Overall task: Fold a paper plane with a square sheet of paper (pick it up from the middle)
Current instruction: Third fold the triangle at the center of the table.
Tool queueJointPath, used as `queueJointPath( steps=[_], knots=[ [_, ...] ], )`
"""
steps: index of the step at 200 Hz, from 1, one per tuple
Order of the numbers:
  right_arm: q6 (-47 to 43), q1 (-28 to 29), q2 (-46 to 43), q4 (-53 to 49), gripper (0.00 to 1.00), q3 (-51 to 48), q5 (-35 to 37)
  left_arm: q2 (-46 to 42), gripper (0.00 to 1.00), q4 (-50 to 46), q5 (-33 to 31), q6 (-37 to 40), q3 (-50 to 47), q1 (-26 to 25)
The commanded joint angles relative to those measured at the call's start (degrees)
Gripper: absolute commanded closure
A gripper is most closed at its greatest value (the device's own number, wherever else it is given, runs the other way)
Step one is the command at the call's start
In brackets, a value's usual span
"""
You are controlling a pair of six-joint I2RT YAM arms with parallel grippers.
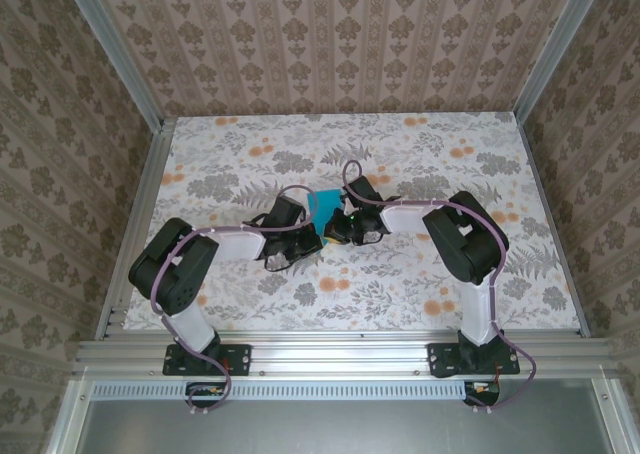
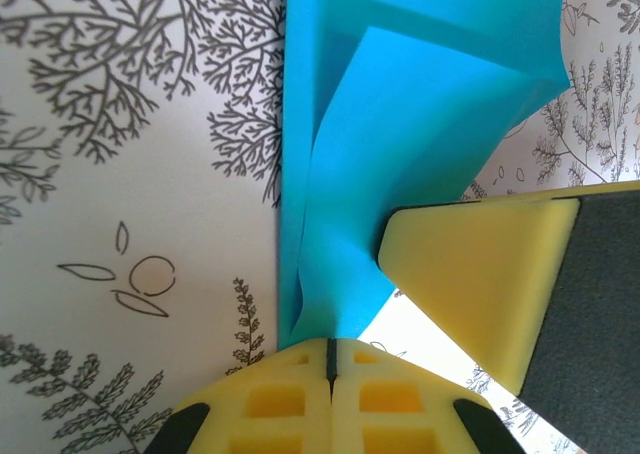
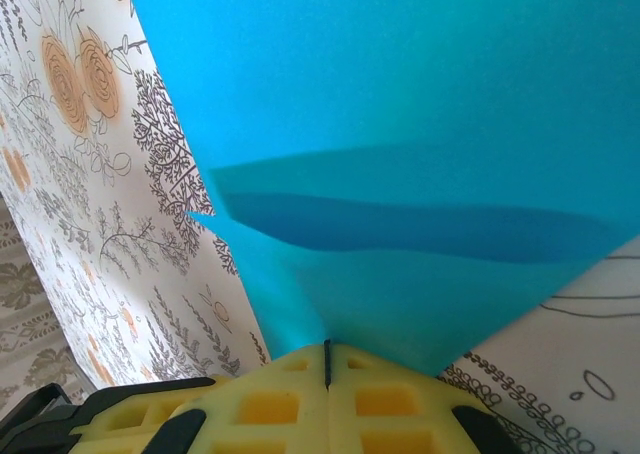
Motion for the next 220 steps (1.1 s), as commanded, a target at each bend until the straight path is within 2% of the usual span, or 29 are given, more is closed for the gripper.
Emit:
queueJointPath(
  steps=[1,85,138,187,220],
  knots=[
    [1.5,0.5,-3.0,-1.0,0.94,-0.7,-0.6,1.8,1.00,-5.0,-3.2,-1.1,-2.7,-0.6],
    [4.9,2.9,-0.4,-4.6,0.98,-1.9,0.0,2.1,1.00,-4.3,-3.3,-2.0,-2.8,-0.8],
    [-4.8,-1.9,0.8,-8.2,0.98,2.9,5.5,1.3,1.00,-11.0,-3.6,1.0,-2.1,-0.8],
    [-14.6,-5.8,4.3,-6.4,0.97,7.6,2.3,2.2,1.00,-17.7,-4.8,4.2,-1.4,-0.8],
    [-15.4,-8.7,5.7,-4.9,0.96,9.2,0.6,1.9,1.00,-18.9,-5.2,4.6,-0.9,-0.8]
  ],
)
